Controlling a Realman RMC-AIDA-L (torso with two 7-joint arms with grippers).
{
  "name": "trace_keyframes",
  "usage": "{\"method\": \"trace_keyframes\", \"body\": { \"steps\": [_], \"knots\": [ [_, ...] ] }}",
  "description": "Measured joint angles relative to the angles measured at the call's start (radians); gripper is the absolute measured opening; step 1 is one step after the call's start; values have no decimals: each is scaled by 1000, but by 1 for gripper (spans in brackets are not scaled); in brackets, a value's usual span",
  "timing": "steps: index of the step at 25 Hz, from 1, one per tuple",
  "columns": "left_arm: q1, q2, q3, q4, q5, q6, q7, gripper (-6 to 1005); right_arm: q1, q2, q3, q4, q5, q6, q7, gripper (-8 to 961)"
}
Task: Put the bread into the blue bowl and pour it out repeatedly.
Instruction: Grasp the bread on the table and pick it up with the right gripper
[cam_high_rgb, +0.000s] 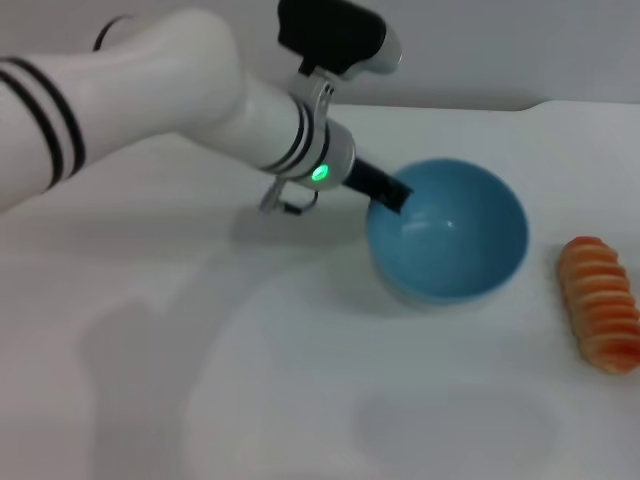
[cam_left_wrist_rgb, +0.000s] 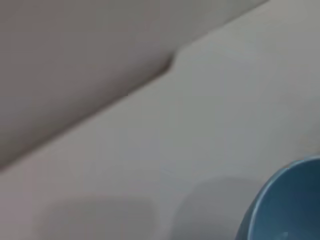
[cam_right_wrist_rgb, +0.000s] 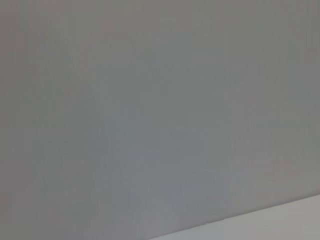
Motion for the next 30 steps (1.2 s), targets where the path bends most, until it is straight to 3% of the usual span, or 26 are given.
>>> {"method": "trace_keyframes", "body": {
  "steps": [3,6,10,12,13,15,18,21,30],
  "knots": [
    [-49,-1,-5,0,192,14,-124,-1,11,-9,-11,-20,-14,15,66,479],
    [-66,-3,-47,0,274,37,-155,-1,18,-21,-54,-118,-125,87,264,477],
    [-46,-1,-104,4,286,44,-157,-2,16,-23,-134,-375,-458,178,729,475],
    [-40,0,-107,5,286,42,-157,-2,11,-21,-158,-567,-753,168,1100,474],
    [-36,0,-108,6,286,42,-157,-2,11,-21,-158,-567,-753,168,1100,473],
    [-32,1,-113,3,287,39,-157,-2,21,-27,-157,-663,-962,124,1337,472],
    [-26,3,-142,2,288,38,-156,-1,56,-54,-132,-727,-1206,19,1572,470],
    [-20,3,-169,4,289,36,-151,-1,96,-69,-102,-749,-1427,-67,1704,468],
    [-20,3,-173,1,291,30,-147,-2,93,-67,-108,-742,-1509,-105,1743,462]
  ]
}}
